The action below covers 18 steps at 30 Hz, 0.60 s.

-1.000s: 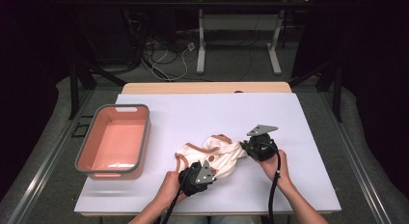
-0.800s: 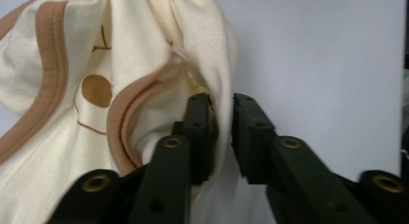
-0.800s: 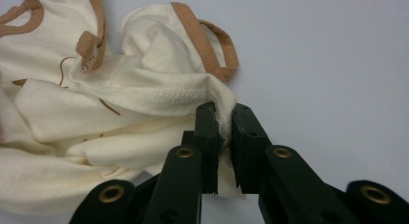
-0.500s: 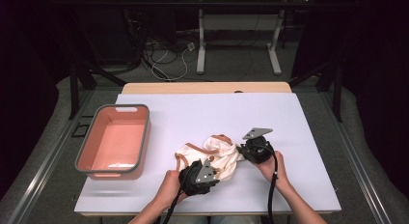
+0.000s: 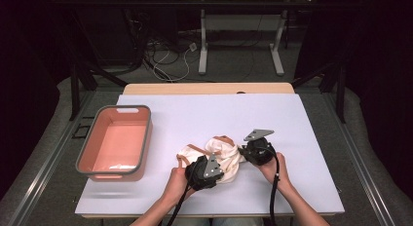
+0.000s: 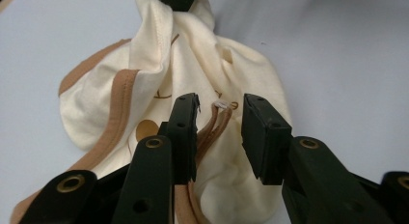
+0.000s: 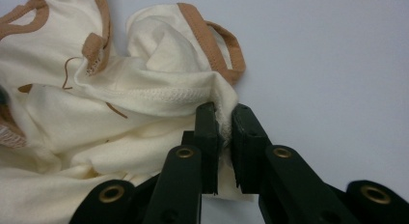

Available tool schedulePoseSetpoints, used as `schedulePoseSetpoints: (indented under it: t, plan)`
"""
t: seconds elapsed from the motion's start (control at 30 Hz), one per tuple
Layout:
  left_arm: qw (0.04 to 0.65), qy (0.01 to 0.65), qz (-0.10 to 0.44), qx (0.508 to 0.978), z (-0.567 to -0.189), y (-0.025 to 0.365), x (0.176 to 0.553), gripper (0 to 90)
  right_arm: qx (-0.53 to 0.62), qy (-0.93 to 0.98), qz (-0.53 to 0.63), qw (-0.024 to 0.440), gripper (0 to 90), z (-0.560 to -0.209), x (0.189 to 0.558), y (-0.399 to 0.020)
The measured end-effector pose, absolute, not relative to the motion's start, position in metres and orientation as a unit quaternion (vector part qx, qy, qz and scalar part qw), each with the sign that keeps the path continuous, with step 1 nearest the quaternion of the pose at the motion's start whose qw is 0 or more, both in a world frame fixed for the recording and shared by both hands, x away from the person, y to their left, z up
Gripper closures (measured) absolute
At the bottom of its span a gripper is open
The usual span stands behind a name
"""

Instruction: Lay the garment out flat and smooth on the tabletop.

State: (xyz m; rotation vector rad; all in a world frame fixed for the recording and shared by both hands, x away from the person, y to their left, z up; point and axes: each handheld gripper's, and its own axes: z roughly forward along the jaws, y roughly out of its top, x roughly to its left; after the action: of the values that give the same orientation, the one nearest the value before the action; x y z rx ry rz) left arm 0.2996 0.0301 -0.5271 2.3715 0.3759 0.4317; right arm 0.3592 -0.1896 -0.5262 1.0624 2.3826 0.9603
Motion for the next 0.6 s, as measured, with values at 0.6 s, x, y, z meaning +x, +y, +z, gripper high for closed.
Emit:
schedulePoseSetpoints:
  t: [0.6]
  plan:
    - [0.35, 0.092, 0.124, 0.924, -0.533, 0.028, 0.28, 83.8, 0.391, 0.824, 0.345, 0.222, 85.6, -0.518, 0.359, -0.199]
